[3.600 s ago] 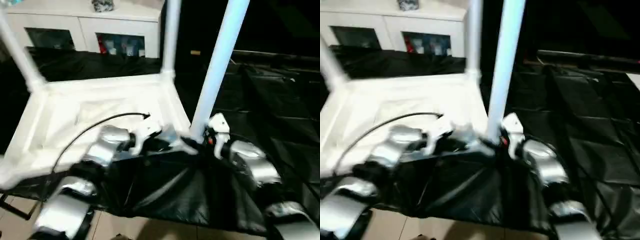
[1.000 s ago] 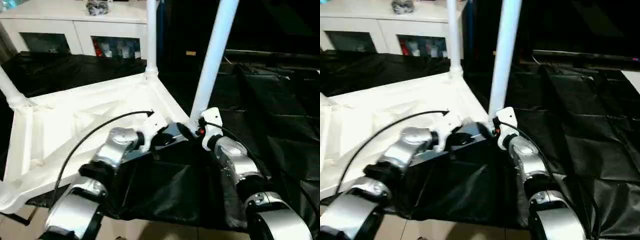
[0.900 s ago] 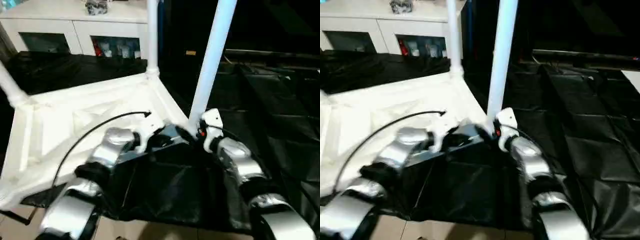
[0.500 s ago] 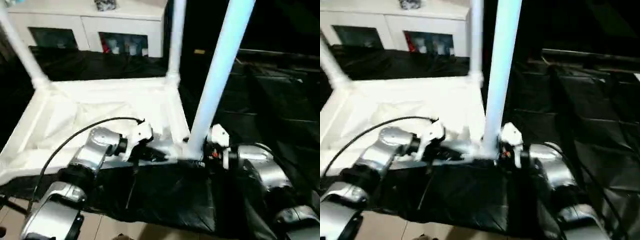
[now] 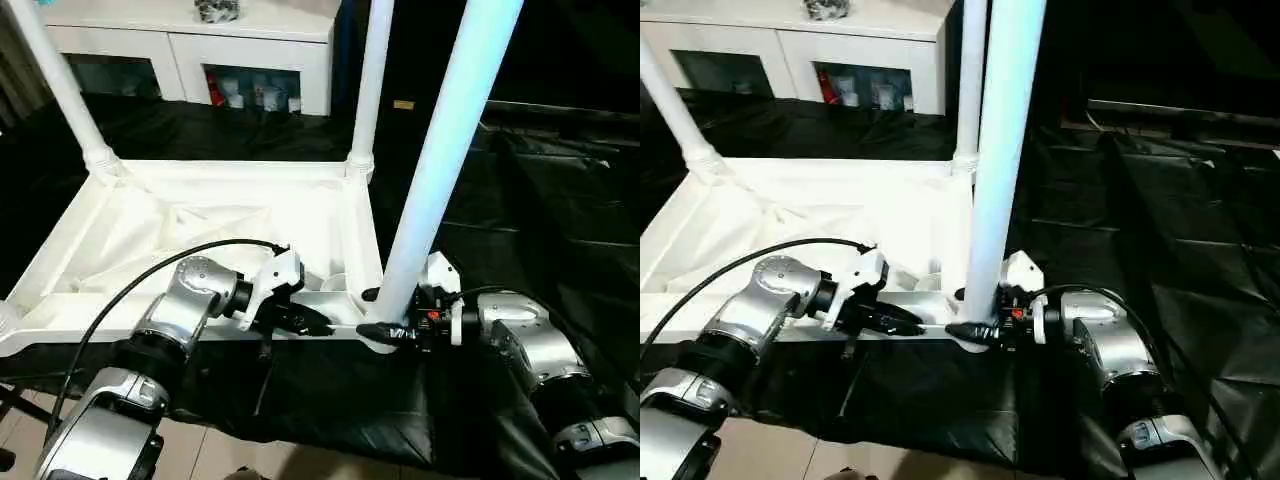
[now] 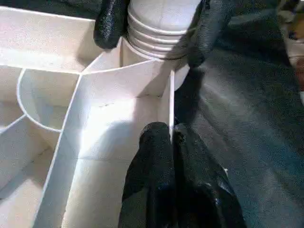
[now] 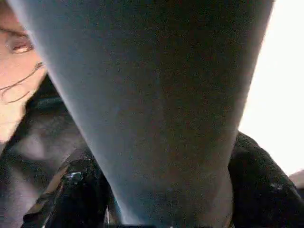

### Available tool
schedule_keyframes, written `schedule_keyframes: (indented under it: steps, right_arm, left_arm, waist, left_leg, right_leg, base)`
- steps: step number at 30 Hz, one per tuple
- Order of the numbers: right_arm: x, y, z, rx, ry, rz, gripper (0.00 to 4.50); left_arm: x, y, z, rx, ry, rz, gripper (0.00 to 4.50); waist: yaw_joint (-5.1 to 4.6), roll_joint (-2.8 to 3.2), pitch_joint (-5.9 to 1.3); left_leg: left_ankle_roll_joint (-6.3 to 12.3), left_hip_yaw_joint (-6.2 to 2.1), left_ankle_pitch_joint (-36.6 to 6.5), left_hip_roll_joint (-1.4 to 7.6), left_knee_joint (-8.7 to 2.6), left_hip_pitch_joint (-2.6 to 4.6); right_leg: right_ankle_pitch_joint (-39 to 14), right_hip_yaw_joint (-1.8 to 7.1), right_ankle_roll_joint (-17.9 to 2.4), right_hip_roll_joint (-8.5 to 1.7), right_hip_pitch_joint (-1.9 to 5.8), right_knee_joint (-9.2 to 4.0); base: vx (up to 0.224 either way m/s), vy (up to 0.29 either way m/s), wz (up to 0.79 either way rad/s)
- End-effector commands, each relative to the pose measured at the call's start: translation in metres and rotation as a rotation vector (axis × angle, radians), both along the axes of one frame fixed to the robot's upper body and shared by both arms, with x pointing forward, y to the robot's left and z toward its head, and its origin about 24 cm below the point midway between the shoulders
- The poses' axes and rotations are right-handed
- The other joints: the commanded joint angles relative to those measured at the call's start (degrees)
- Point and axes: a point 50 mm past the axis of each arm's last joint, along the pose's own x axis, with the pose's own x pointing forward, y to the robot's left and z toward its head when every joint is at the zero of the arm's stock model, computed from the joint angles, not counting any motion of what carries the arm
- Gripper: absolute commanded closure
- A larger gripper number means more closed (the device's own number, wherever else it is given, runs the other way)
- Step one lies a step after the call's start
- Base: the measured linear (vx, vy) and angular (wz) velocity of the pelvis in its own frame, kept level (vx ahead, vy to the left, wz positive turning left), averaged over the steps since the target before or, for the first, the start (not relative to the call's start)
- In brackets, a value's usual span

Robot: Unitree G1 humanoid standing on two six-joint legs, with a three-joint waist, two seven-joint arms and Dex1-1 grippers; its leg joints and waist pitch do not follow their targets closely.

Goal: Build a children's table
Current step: Rotate leg to tighten

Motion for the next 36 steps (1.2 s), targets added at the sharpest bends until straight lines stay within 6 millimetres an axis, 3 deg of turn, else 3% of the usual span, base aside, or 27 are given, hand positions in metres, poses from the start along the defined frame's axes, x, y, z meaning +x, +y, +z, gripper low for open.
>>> schedule_keyframes:
  steps: [1,3,6,7,9,11,12,14,16,24,26,28,31,33,35,36]
  right_arm:
    - [-0.001,0.020,-0.019,-0.026,0.037,-0.074,1.74]
    - [0.006,0.025,-0.024,-0.038,0.043,-0.188,1.76]
    - [0.017,0.039,-0.032,-0.094,0.029,-0.387,1.77]
    - [0.022,0.047,-0.036,-0.125,0.044,-0.492,1.77]
    - [0.024,0.051,-0.037,-0.138,0.047,-0.534,1.77]
    - [0.026,0.058,-0.037,-0.139,0.049,-0.576,1.77]
    - [0.029,0.069,-0.034,-0.134,0.000,-0.589,1.77]
    - [0.030,0.073,-0.032,-0.134,-0.026,-0.582,1.77]
    - [0.031,0.075,-0.029,-0.109,-0.031,-0.573,1.23]
    - [0.029,0.058,-0.024,-0.054,-0.018,-0.440,0.54]
    - [0.026,0.052,-0.024,-0.053,-0.018,-0.382,0.54]
    - [0.023,0.044,-0.023,-0.056,-0.018,-0.307,0.54]
    - [0.013,0.031,-0.019,-0.037,-0.009,-0.156,0.54]
    - [0.011,0.029,-0.018,-0.035,-0.005,-0.129,0.54]
    - [0.006,0.022,-0.016,-0.043,-0.002,-0.063,0.54]
    - [0.005,0.019,-0.016,-0.045,-0.002,-0.040,0.78]
  left_arm:
    - [0.008,-0.021,0.001,-0.021,-0.062,0.086,4.50]
    - [0.014,-0.026,0.000,-0.018,-0.091,0.165,4.50]
    - [0.023,-0.040,0.003,-0.033,-0.133,0.287,4.50]
    - [0.027,-0.049,0.004,-0.033,-0.151,0.349,4.50]
    - [0.029,-0.053,0.005,-0.030,-0.163,0.380,4.50]
    - [0.031,-0.060,0.006,-0.038,-0.172,0.411,4.50]
    - [0.032,-0.069,0.007,-0.049,-0.186,0.443,4.50]
    - [0.032,-0.072,0.007,-0.052,-0.188,0.438,4.50]
    - [0.029,-0.074,0.007,-0.064,-0.185,0.404,4.50]
    - [0.017,-0.058,0.001,-0.073,-0.146,0.249,4.50]
    - [0.014,-0.052,0.000,-0.074,-0.126,0.201,4.50]
    - [0.011,-0.044,-0.001,-0.057,-0.114,0.164,4.50]
    - [0.009,-0.031,-0.001,-0.044,-0.085,0.105,4.50]
    - [0.008,-0.029,0.000,-0.044,-0.081,0.094,4.50]
    - [0.006,-0.022,0.001,-0.042,-0.063,0.066,4.50]
    - [0.006,-0.020,0.001,-0.041,-0.056,0.056,4.50]
  waist:
    - [-0.20,-0.60,-2.78]
    - [-0.96,-0.62,-2.43]
    - [-1.51,-0.72,-2.19]
    - [-1.65,-0.81,-2.23]
    - [-2.46,-0.67,-2.19]
    - [-2.60,-0.62,-2.32]
    - [-2.61,-0.64,-2.41]
    - [-2.46,-0.60,-2.53]
    - [-2.51,-0.64,-2.44]
    - [-2.30,-0.92,-2.60]
    - [-2.18,-0.95,-2.70]
    - [-1.87,-0.92,-2.86]
    - [-1.32,-0.87,-3.03]
    - [-1.04,-0.79,-3.17]
    - [-0.78,-0.89,-3.43]
    - [-0.61,-0.79,-3.56]
  left_leg:
    - [2.21,-0.54,-16.1,1.68,-3.74,0.77]
    - [0.35,-1.00,-19.5,1.34,-4.04,1.02]
    - [-0.82,-1.39,-21.8,1.12,-4.18,1.24]
    - [-0.86,-1.45,-22.0,1.01,-4.21,1.25]
    - [-1.10,-1.69,-23.5,0.86,-4.19,1.38]
    - [-0.38,-1.66,-24.0,0.86,-4.18,1.46]
    - [0.11,-1.61,-23.8,0.86,-4.28,1.29]
    - [0.39,-1.50,-23.1,0.94,-4.32,1.45]
    - [0.98,-1.44,-23.3,0.90,-4.38,1.16]
    - [2.42,-1.09,-21.8,1.09,-4.30,0.94]
    - [3.09,-1.07,-19.8,1.20,-4.30,0.55]
    - [3.70,-0.82,-18.2,1.30,-4.11,0.79]
    - [4.32,-0.47,-15.2,1.53,-3.87,0.57]
    - [4.99,-0.34,-13.2,1.64,-3.64,0.66]
    - [5.74,-0.38,-10.3,1.53,-3.41,0.40]
    - [6.38,-0.30,-9.3,1.62,-3.21,0.46]
  right_leg:
    - [-17.1,2.18,-12.7,-3.08,2.03,-4.51]
    - [-25.9,1.98,-10.2,-3.20,1.89,-5.35]
    - [-32.8,1.75,-6.9,-3.28,1.54,-6.20]
    - [-33.6,1.65,-6.3,-3.26,1.58,-6.38]
    - [-35.4,1.38,-5.3,-3.13,1.31,-6.74]
    - [-34.8,1.32,-5.2,-3.16,1.26,-7.03]
    - [-33.4,1.27,-5.3,-3.04,1.38,-7.03]
    - [-31.4,1.38,-5.9,-3.05,1.21,-7.03]
    - [-30.1,1.47,-6.5,-2.97,1.34,-6.85]
    - [-25.3,1.91,-8.7,-3.10,1.65,-6.25]
    - [-23.1,1.98,-9.3,-3.21,2.09,-5.92]
    - [-20.6,1.98,-10.3,-3.00,2.07,-5.63]
    - [-16.8,2.02,-11.6,-2.95,2.37,-5.01]
    - [-12.7,1.98,-13.0,-2.77,2.32,-4.49]
    - [-7.6,1.86,-14.4,-2.65,2.75,-3.74]
    - [-4.8,1.92,-15.3,-2.68,2.68,-3.35]
  base:
    - [0.000,0.000,0.00]
    - [0.000,0.000,0.00]
    - [-0.018,0.002,-0.02]
    - [0.000,0.000,0.00]
    - [0.000,0.000,0.00]
    - [0.000,0.000,0.00]
    - [0.000,0.000,0.00]
    - [0.000,0.000,0.00]
    - [0.000,0.000,0.00]
    - [0.000,0.000,0.00]
    - [0.000,0.000,0.00]
    - [0.000,0.000,0.00]
    - [0.000,0.000,0.00]
    - [0.056,-0.008,0.02]
    - [0.028,-0.002,0.01]
    - [0.000,0.000,0.00]
